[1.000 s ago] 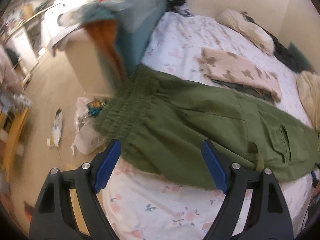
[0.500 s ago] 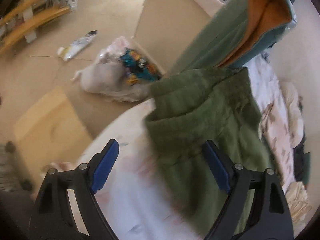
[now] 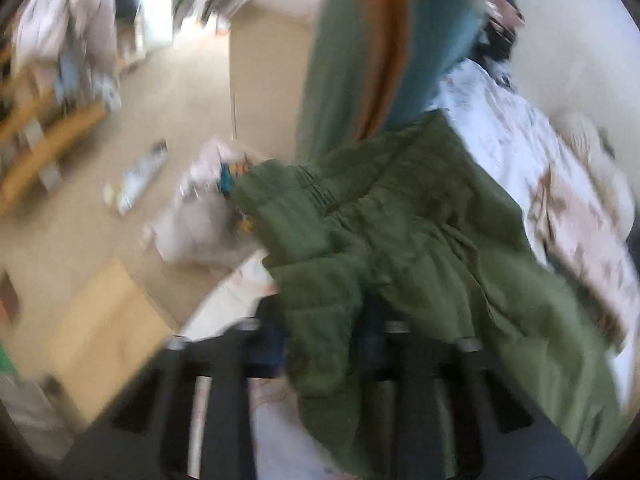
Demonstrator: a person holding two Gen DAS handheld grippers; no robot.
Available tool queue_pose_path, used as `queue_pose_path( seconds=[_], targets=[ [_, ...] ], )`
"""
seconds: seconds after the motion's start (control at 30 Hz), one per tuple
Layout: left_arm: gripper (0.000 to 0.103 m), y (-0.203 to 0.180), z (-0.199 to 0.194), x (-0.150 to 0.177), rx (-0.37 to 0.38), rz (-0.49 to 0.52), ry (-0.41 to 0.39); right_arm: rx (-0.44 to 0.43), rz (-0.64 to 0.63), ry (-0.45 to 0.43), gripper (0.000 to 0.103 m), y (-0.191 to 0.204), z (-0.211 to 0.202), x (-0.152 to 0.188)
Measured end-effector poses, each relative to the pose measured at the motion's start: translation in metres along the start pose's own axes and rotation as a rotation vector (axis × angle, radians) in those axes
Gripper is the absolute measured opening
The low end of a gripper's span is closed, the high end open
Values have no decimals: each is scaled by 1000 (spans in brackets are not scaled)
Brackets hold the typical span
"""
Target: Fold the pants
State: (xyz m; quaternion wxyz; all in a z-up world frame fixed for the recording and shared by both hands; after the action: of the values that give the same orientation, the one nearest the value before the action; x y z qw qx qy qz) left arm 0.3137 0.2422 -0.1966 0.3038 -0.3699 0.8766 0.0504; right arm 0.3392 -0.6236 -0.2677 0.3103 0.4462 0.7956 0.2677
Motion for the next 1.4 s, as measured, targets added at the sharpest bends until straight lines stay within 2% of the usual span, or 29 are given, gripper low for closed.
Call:
queue_pose_path(
  seconds=[0.1, 0.2, 0.3, 0.37, 0.43, 0.6, 0.77, 0.8, 0.87, 1.03, 1.13, 1.2, 1.3, 1.4],
  targets=[
    [13, -4, -10, -9, 30, -6, -6, -8, -31, -22, 2, 7, -2, 1],
    [12, -11, -21, -16, 16, 57, -19, -32, -62, -41, 2, 16, -9, -2],
    [12, -17, -34, -20, 24, 69, -33, -48, -62, -59, 2, 22, -16, -4],
    [12, -23, -48, -23, -31, 121, -69, -52, -76, -67, 2, 26, -20, -6],
    [12, -32, -56, -22, -53, 165, -84, -34, -105, -72, 2, 28, -22, -5],
    [12, -38, -74, -35, -20, 196, -102, -7, -75, -58, 2, 18, -27, -3],
    [12, -43, -101, -46, 8, 271, -133, 32, -146, -66, 1, 32, -42, -4],
    [12, -48, -105, -46, 15, 323, -131, 45, -167, -72, 1, 36, -45, -6],
    [12, -50, -119, -47, 45, 366, -154, 89, -207, -68, 1, 43, -50, -4],
    [12, -26, -148, -58, 107, 285, -131, 145, -242, -60, 1, 50, -74, 4],
    [12, -6, -164, -60, 115, 295, -125, 159, -221, -70, 1, 47, -97, 11],
    [12, 9, -172, -57, 111, 346, -119, 163, -206, -78, 1, 46, -115, 17],
    [12, 28, -185, -39, 80, 543, -113, 200, -172, -95, 1, 43, -145, 28],
    [12, 61, -201, -27, 83, 578, -73, 255, -178, -64, 1, 40, -169, 46]
  ],
)
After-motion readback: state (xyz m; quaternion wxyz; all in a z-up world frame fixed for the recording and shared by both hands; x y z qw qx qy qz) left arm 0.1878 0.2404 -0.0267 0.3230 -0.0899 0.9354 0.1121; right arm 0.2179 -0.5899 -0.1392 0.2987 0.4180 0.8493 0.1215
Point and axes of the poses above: each gripper's, at about its wrist camera, not at the fingertips, and z roughly the way its jaws point, y to its left, x to its underside, the point moved 6 cm from there along z, roughly the way its jaws point, and after that the axes turned 2 degrees about z, right-handed, at the moved point
